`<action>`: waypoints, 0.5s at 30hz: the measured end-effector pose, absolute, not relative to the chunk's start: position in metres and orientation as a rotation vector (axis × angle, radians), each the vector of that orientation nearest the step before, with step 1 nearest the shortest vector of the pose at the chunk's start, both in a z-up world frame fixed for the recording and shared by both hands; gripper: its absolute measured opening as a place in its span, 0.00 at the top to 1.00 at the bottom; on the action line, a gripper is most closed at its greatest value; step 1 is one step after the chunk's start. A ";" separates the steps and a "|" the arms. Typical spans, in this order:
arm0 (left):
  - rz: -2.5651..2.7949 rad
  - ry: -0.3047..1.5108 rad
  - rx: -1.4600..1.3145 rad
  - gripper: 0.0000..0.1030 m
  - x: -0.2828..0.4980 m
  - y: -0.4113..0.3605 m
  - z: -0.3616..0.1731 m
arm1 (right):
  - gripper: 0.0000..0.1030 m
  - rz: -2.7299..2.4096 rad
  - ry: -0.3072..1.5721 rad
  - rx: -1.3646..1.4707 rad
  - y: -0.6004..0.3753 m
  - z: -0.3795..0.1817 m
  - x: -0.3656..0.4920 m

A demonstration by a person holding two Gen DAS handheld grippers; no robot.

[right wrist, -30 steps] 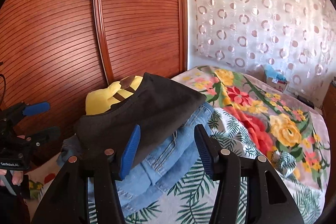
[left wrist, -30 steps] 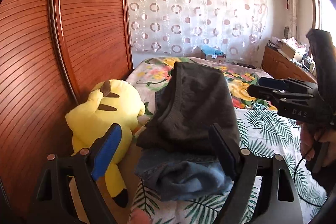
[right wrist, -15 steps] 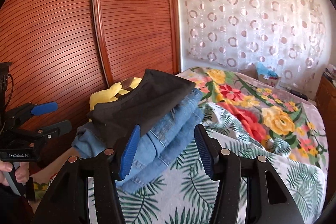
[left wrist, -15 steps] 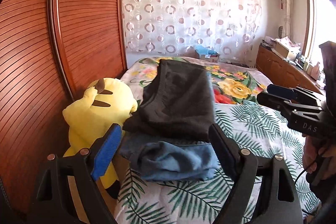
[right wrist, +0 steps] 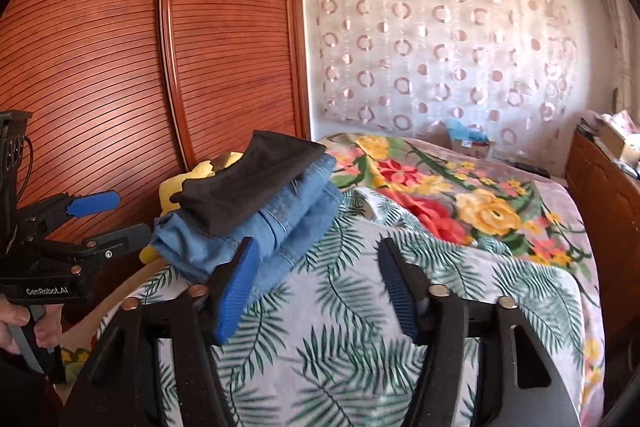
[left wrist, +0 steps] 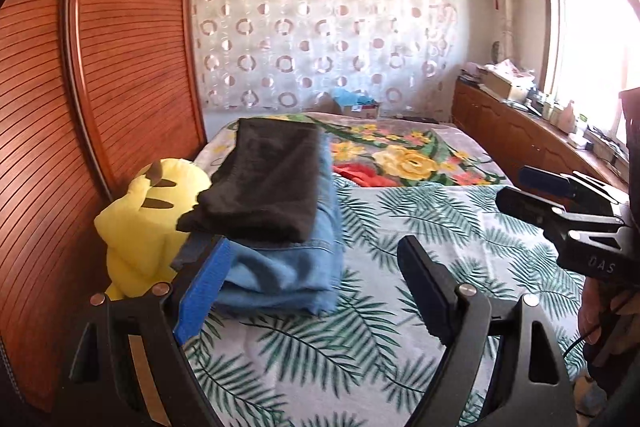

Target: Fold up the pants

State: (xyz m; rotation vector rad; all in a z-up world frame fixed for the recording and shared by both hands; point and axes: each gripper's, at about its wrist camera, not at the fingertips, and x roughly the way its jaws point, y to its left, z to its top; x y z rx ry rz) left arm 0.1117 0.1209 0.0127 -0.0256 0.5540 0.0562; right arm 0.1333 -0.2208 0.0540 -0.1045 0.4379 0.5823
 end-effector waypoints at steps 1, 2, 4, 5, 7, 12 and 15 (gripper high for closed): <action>0.048 0.548 -0.023 0.17 0.107 0.115 0.014 | 0.33 0.570 0.435 -0.095 -0.225 0.055 0.126; 0.042 0.546 -0.023 0.17 0.105 0.113 0.015 | 0.33 0.557 0.433 -0.087 -0.229 0.056 0.120; 0.027 0.547 -0.018 0.17 0.099 0.105 0.016 | 0.32 0.528 0.429 -0.072 -0.235 0.059 0.109; 0.019 0.549 -0.014 0.17 0.097 0.099 0.016 | 0.32 0.513 0.426 -0.064 -0.239 0.059 0.103; 0.007 0.545 -0.011 0.17 0.094 0.091 0.018 | 0.32 0.479 0.428 -0.055 -0.250 0.058 0.091; -0.034 0.533 -0.010 0.17 0.088 0.071 0.021 | 0.32 0.402 0.421 -0.046 -0.262 0.059 0.063; -0.059 0.526 -0.008 0.17 0.084 0.056 0.023 | 0.32 0.352 0.427 -0.028 -0.268 0.059 0.050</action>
